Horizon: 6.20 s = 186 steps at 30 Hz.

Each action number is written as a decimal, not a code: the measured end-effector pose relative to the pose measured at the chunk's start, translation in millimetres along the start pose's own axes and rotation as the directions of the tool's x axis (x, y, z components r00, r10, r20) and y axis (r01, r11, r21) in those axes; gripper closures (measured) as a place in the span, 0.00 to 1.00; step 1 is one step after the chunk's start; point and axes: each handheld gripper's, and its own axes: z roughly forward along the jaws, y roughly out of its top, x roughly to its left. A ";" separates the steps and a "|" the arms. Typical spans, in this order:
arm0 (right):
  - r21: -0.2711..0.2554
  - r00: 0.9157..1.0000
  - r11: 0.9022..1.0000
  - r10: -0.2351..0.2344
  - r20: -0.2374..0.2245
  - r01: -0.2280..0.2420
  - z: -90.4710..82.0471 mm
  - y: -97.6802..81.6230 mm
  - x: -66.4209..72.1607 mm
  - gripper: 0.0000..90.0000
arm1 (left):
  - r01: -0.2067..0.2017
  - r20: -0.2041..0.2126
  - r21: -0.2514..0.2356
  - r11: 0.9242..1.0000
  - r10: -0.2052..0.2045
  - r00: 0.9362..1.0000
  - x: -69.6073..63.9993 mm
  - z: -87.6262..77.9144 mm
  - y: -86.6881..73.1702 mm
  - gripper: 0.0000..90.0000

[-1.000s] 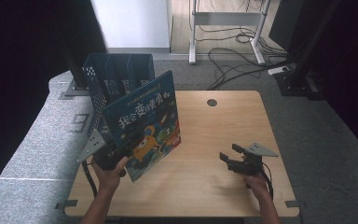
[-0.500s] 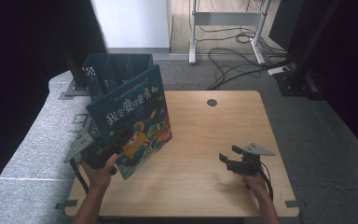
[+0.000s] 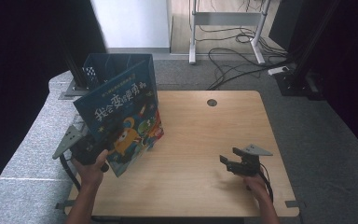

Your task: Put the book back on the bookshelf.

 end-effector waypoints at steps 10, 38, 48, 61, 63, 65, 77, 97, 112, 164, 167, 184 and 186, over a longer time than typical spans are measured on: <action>0.030 1.000 0.999 -0.012 0.018 0.011 3.5 -4.7 -1.1 0.27 | 0.004 -0.013 -0.004 1.000 -0.004 1.000 7.9 0.0 7.2 0.91; 0.124 0.997 0.991 -0.063 0.041 0.058 15.8 -13.9 3.8 0.27 | 0.006 -0.099 -0.037 0.999 -0.010 0.995 25.1 3.0 20.8 0.91; 0.133 0.997 0.990 -0.053 0.056 0.045 15.7 -14.0 2.9 0.28 | 0.008 -0.125 -0.061 0.998 -0.015 0.992 29.6 1.3 31.9 0.91; 0.133 0.997 0.990 -0.047 0.056 0.039 15.5 -14.0 1.6 0.28 | 0.015 -0.198 -0.077 0.997 -0.030 0.980 37.7 10.1 35.0 0.91; 0.133 0.997 0.990 -0.045 0.056 0.038 15.4 -13.9 1.2 0.28 | 0.010 -0.203 -0.073 0.997 -0.024 0.979 38.2 12.2 35.1 0.91; 0.133 0.998 0.990 -0.044 0.054 0.036 15.4 -13.9 1.0 0.28 | 0.010 -0.204 -0.072 0.997 -0.024 0.979 38.9 14.2 34.8 0.91; 0.133 0.998 0.991 -0.032 0.052 0.025 15.5 -13.8 0.1 0.28 | 0.016 -0.219 -0.057 0.998 -0.029 0.975 45.5 26.9 31.3 0.91; 0.134 0.999 0.991 -0.022 0.049 0.016 15.5 -13.8 -1.2 0.28 | 0.039 -0.231 -0.067 0.997 -0.053 0.971 51.3 42.0 30.2 0.91; 0.133 0.999 0.991 -0.017 0.047 0.010 15.6 -13.6 -2.2 0.28 | 0.047 -0.242 -0.065 0.997 -0.061 0.968 55.4 49.7 28.9 0.90; 0.129 0.999 0.992 -0.009 0.048 0.003 15.0 -13.7 -4.5 0.29 | 0.039 -0.317 -0.054 0.998 -0.054 0.947 69.5 91.2 13.7 0.90; 0.130 0.999 0.992 -0.007 0.049 0.001 14.9 -13.7 -4.5 0.29 | 0.037 -0.318 -0.051 0.998 -0.052 0.947 69.9 94.1 12.8 0.90; 0.128 0.999 0.992 -0.007 0.051 0.001 14.5 -13.7 -5.4 0.29 | 0.015 -0.324 -0.018 1.000 -0.020 0.946 67.2 112.3 9.4 0.91; 0.128 0.999 0.992 -0.007 0.052 0.001 14.5 -13.7 -5.5 0.29 | 0.016 -0.328 -0.021 1.000 -0.022 0.945 67.7 113.7 9.7 0.91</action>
